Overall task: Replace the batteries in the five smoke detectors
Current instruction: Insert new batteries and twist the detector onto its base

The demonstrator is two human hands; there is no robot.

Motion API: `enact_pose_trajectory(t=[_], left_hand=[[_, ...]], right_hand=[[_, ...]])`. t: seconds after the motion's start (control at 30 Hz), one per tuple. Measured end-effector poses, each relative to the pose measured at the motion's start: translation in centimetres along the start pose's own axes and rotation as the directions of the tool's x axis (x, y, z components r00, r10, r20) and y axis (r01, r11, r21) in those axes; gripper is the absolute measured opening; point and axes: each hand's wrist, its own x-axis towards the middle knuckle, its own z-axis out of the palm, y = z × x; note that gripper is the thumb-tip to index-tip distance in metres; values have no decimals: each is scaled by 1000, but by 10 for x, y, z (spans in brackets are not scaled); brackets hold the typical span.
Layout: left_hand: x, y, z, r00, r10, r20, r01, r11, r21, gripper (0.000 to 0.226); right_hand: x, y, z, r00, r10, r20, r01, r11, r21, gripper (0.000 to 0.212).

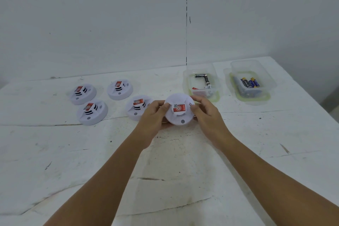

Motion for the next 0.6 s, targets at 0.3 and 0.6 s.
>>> enact_pose_trajectory(t=[0.3,0.6], left_hand=[[1,-20,3,946,325,-20,-281,848,449,30],[-1,-29,6,899,437,13,-394,795,461,33]], right_hand=[[-7,6,-8,984,-87,158,130,950,-284,71],[-8,15,-8,977,-112,181,165,935,-312,78]])
